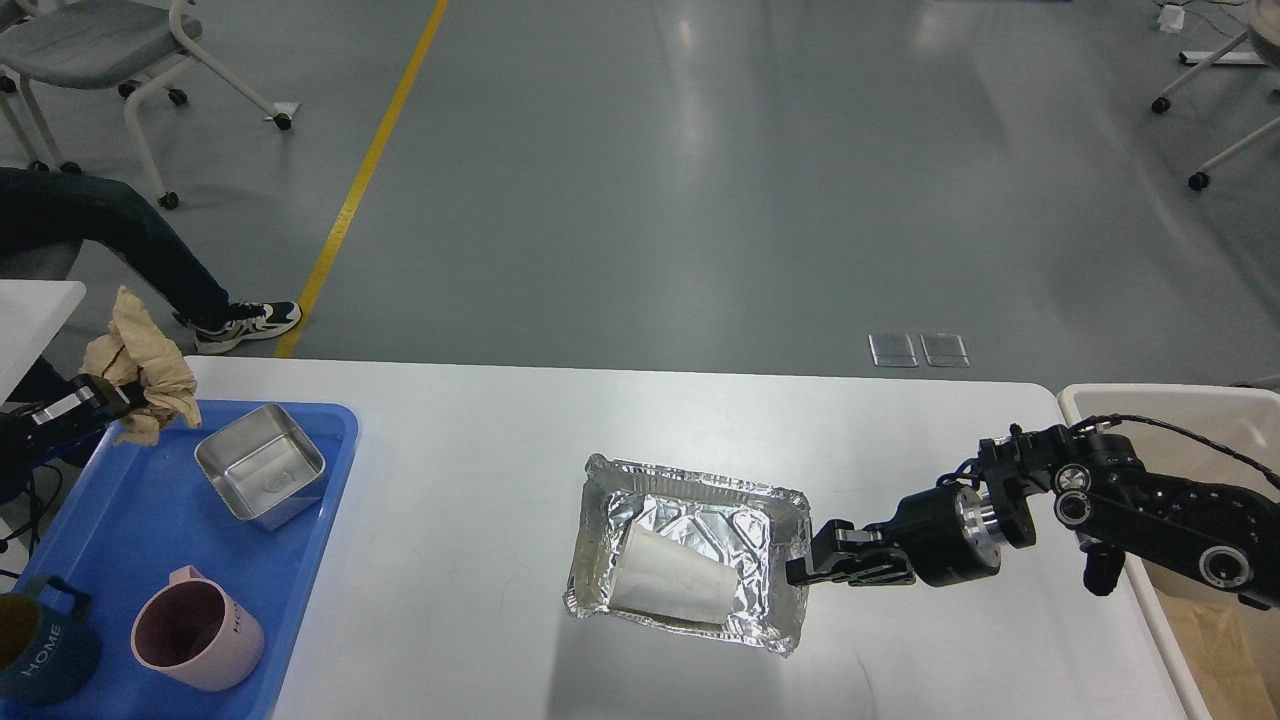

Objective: Tidy desktop
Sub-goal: 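Lift the paper bag and drop it into the foil tray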

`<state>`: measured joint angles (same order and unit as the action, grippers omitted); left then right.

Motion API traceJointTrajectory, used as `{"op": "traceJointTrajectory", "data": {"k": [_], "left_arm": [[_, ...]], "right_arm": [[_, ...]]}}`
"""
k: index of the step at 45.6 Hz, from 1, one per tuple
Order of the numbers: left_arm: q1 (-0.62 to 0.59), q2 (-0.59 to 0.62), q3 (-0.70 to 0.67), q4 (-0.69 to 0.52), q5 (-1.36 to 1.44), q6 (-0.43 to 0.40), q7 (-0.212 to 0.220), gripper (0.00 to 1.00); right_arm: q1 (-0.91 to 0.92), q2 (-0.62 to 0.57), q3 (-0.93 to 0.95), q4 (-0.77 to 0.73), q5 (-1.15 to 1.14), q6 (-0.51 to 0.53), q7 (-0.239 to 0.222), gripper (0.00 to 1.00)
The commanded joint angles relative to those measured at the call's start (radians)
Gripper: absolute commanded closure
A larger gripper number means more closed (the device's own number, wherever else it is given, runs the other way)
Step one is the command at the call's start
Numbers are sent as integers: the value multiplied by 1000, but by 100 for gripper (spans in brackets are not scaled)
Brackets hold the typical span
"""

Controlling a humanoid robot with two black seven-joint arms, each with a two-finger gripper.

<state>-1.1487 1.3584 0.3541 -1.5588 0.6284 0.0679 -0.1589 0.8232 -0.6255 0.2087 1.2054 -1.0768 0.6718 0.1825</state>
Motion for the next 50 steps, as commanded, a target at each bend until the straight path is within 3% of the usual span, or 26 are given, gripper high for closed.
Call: {"op": "traceJointTrajectory", "data": {"k": [1,7,12,27,50], "left_arm": [[-19,-19,-15,-40,5,0,-2,96],[-45,-119,-56,-70,8,-8,-1,96],[-74,-272,-53,-53,14,-2,4,95],[-144,-610,-24,83,20,-22,-14,96],[-407,-809,164,92,19,-132,-59,95]], "right_arm": [[7,1,0,-4,0,0,0,100],[8,1,0,-4,0,0,0,100],[8,1,0,-4,0,0,0,100],[5,1,0,-4,-2,0,0,100],[-1,4,0,-18,-3,-1,0,100]]}}
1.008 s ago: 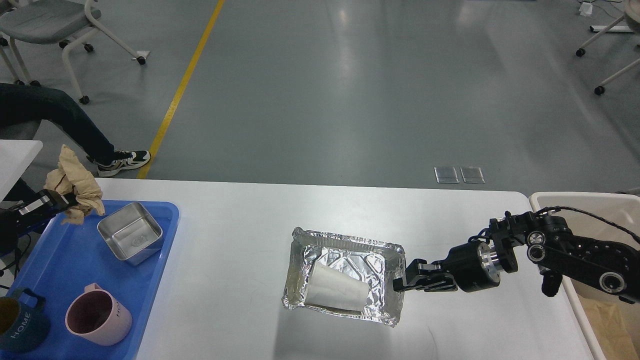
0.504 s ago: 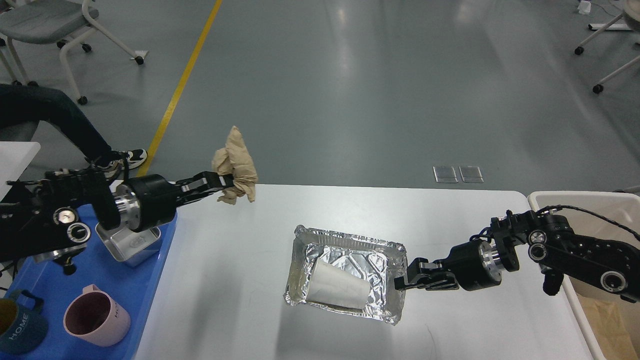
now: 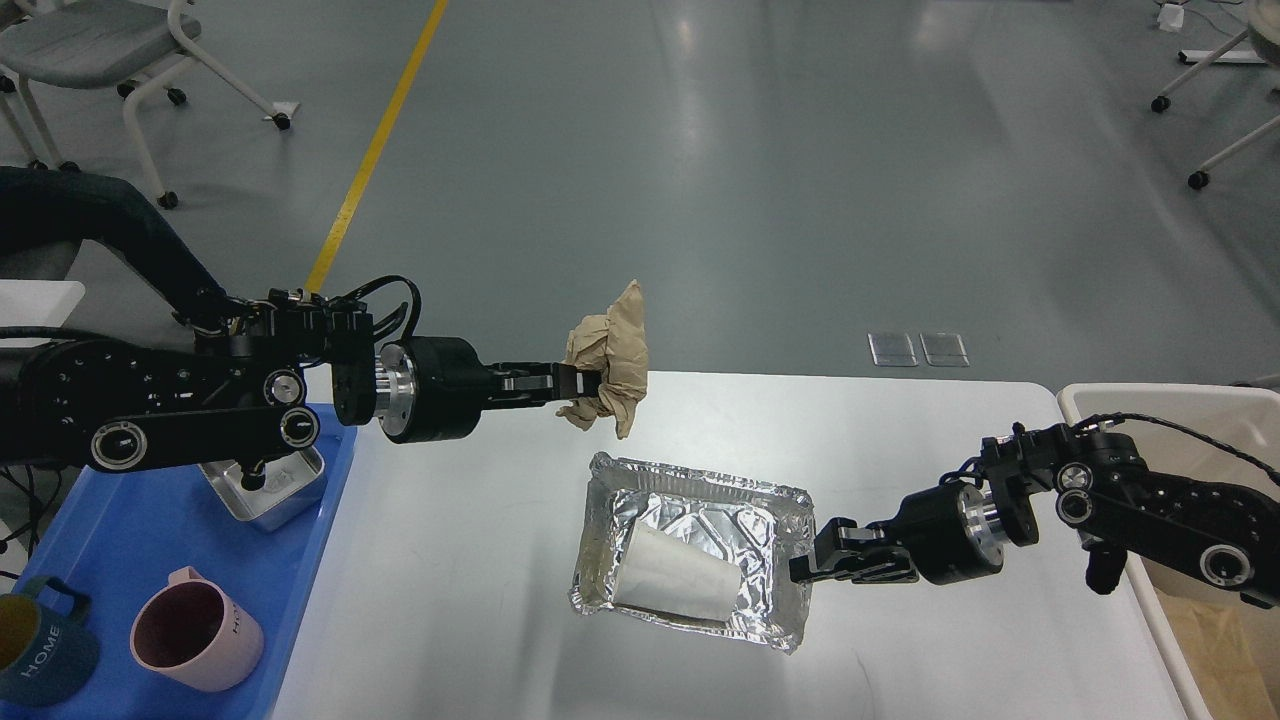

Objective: Tidy desktop
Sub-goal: 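Lift the paper bag and drop it into the foil tray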

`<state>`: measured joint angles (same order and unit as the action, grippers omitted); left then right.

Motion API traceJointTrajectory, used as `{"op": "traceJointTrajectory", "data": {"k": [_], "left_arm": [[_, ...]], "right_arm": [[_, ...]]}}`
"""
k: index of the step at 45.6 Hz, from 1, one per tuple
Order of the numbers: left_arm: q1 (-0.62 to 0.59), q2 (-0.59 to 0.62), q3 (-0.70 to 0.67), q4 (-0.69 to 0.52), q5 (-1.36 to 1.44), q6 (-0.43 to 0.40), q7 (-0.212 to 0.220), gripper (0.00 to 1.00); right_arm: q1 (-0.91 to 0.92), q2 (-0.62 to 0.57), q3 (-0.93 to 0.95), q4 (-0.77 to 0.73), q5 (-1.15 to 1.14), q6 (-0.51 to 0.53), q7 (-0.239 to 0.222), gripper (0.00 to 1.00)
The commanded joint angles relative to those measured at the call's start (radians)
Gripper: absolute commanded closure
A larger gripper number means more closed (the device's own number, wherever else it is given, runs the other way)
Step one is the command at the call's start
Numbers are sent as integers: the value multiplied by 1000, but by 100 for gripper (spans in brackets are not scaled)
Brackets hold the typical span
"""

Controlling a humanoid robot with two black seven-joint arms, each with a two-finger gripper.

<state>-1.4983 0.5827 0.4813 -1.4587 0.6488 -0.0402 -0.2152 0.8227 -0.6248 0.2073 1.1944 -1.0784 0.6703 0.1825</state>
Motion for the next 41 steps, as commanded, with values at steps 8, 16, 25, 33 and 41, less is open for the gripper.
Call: {"op": "traceJointTrajectory", "data": {"k": [8,16,25,33,41], "left_arm": [[-122,-76,69,-6,-2,-61,-16,95],[-137,-119,72,-2,0,-124,-35,95],[-140,-228,126,20,6,-127,-35,94],[-129,-317,144,95,11,-127,-33,94],[-108,-382,151,141,9,-121,-32,93]], "right_arm": [[-3,3,0,-13,0,0,0,100],[-4,11,1,-18,-2,0,0,100],[-4,17,1,-18,-2,-5,0,100],[-5,17,1,-18,0,-5,0,100],[-5,17,4,-18,0,-6,0,100]]}}
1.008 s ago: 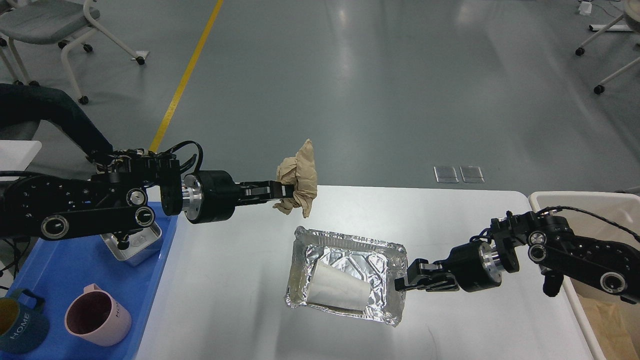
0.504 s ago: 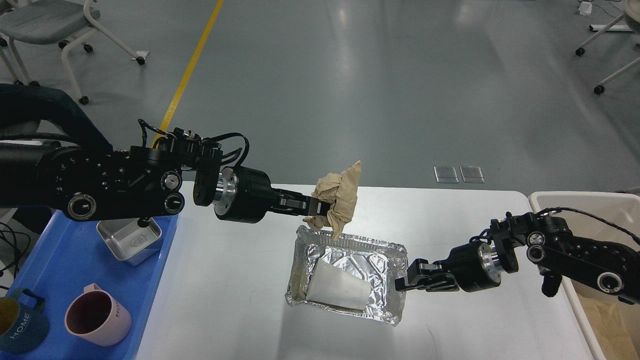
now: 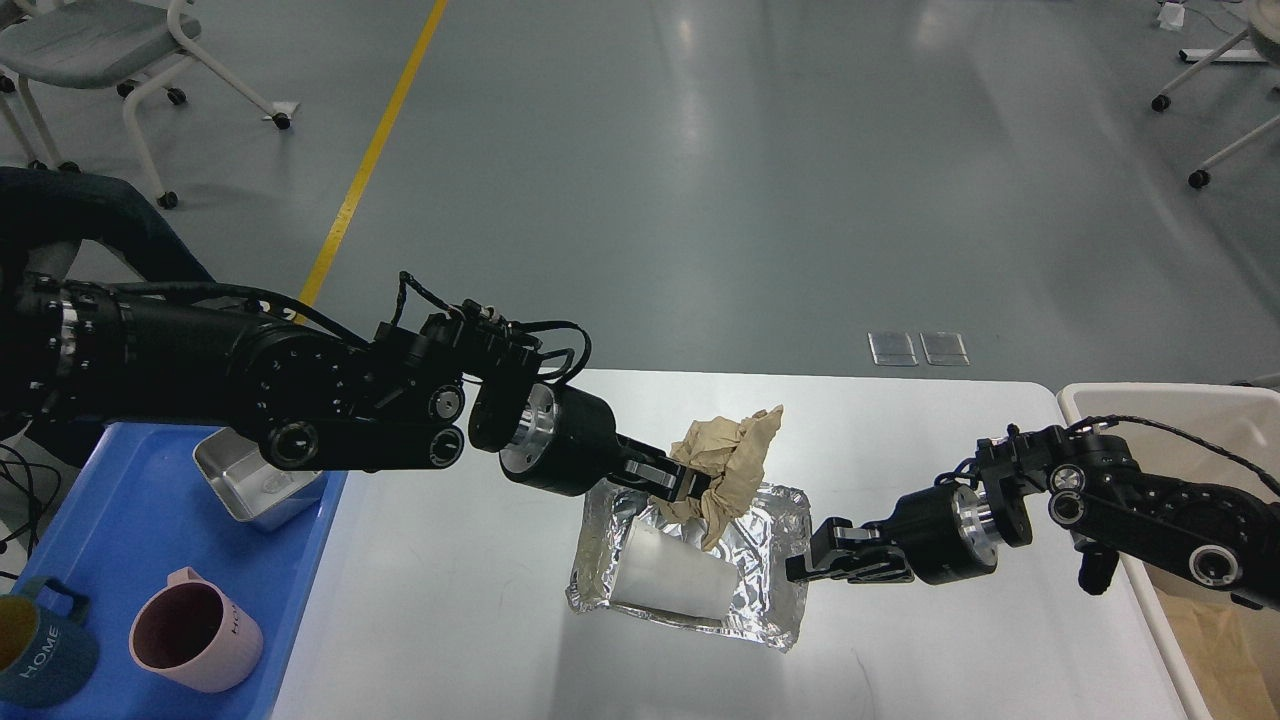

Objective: Tidy desktop

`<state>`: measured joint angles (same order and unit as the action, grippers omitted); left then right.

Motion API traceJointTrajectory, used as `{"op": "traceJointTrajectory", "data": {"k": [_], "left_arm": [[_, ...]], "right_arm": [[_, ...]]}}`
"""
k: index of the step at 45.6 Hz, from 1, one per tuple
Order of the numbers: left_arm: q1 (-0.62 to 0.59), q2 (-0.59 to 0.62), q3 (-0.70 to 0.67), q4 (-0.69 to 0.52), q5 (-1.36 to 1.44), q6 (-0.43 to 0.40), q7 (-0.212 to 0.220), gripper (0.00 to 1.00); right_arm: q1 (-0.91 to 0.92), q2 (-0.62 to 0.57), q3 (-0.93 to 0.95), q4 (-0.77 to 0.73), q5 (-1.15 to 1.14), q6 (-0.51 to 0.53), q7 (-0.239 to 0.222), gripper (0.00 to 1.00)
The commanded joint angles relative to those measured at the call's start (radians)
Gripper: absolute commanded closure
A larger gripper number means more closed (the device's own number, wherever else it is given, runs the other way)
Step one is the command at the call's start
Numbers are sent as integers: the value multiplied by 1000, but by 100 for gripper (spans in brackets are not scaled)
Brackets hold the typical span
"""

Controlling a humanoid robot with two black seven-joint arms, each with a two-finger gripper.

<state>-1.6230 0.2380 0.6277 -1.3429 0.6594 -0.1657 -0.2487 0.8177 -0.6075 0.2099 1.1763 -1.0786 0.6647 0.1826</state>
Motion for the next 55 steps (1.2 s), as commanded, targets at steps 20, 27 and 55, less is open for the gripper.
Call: {"op": "traceJointTrajectory", "data": {"k": [20,27,55], "left_arm": [[32,-97,21,56,-1,11,14,78],[32,-86,24,56,-1,9,16,58],[38,-20,-26,56,-24,60,8,28]], "right_arm": [[0,-3,8,0,8,0,0,100],[1,-5,6,0,8,0,0,100],[-8,-12,23,-14,8,1,1,100]]}}
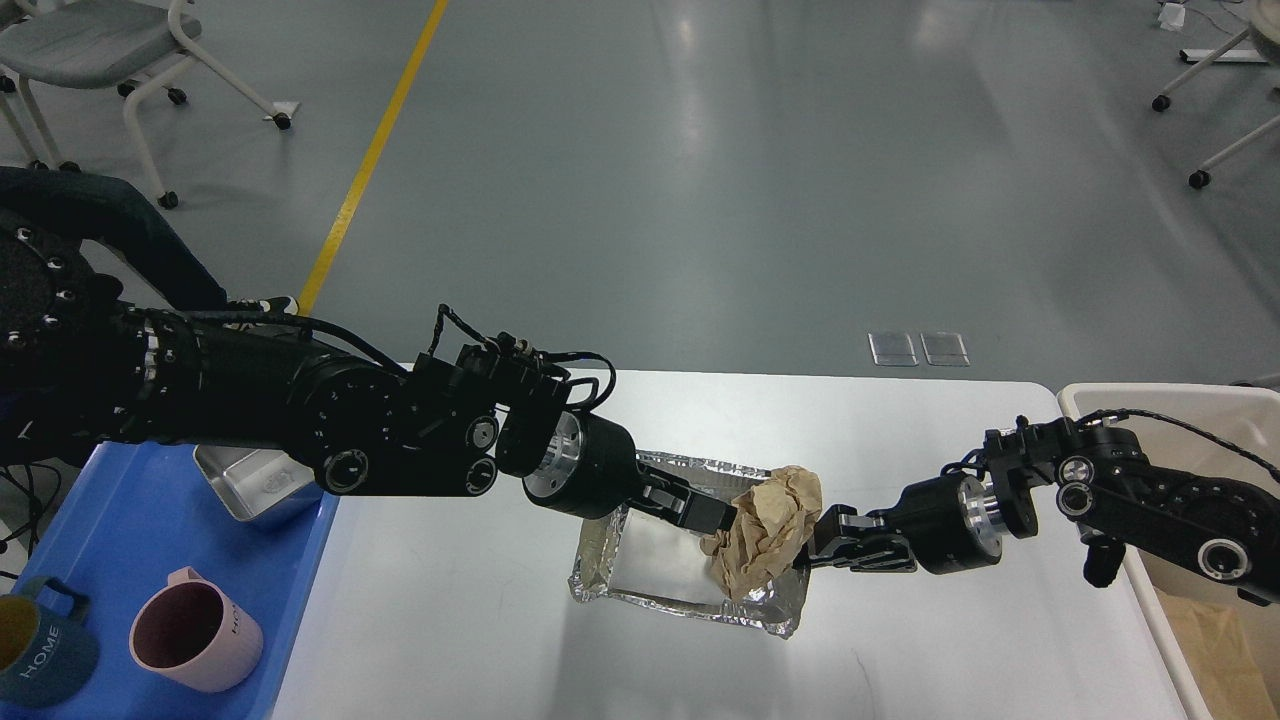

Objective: Tidy desktop

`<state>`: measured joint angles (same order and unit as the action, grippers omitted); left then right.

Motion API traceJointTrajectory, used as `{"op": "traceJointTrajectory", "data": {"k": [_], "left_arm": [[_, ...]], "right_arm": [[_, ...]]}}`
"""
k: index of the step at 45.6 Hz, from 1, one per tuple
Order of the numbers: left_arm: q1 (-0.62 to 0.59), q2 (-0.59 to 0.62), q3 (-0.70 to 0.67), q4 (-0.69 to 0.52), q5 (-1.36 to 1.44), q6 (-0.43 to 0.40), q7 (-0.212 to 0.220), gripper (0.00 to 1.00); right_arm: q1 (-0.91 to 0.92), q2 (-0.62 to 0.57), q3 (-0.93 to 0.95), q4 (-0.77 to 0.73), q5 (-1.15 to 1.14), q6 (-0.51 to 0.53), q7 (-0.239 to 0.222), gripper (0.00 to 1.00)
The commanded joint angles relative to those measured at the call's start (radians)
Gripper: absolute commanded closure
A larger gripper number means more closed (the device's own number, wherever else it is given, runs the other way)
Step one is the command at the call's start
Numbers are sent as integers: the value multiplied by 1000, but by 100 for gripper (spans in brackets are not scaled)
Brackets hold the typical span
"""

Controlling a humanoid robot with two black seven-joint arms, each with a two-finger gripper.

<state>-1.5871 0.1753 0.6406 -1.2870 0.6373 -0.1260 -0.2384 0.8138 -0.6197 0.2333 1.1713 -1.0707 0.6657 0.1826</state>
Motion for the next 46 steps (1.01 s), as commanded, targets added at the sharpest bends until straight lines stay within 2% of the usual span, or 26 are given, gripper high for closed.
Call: {"op": "traceJointTrajectory", "data": {"k": [1,6,13,19,23,29,37,41,46], "left_arm": [[4,55,-53,0,-4,23,-4,28],[25,140,-143,0,-36,42,-10,26],[116,292,-294,0,-140,75,-10,19],[268,404,-461,2,-185,150,-10,7],[425,449,-611,2,-197,201,-12,5],[628,478,-815,2,-197,209,-12,4],[878,464,-1052,0,-197,201,1,4],[934,463,-1093,0,-197,201,1,4],[947,467,-1096,0,-197,203,1,4]], "right_arm": [[-5,-2,0,-10,0,0,1,100],[-12,-9,0,-10,0,2,3,100],[-18,-22,0,-10,1,2,6,100],[-24,-23,0,-30,1,2,6,100],[-28,-25,1,-51,14,6,6,100],[-27,-37,1,-122,61,14,8,100],[-27,-87,1,-154,83,26,37,100],[-28,-91,1,-173,86,26,37,100],[-31,-94,1,-212,113,25,37,100]]}}
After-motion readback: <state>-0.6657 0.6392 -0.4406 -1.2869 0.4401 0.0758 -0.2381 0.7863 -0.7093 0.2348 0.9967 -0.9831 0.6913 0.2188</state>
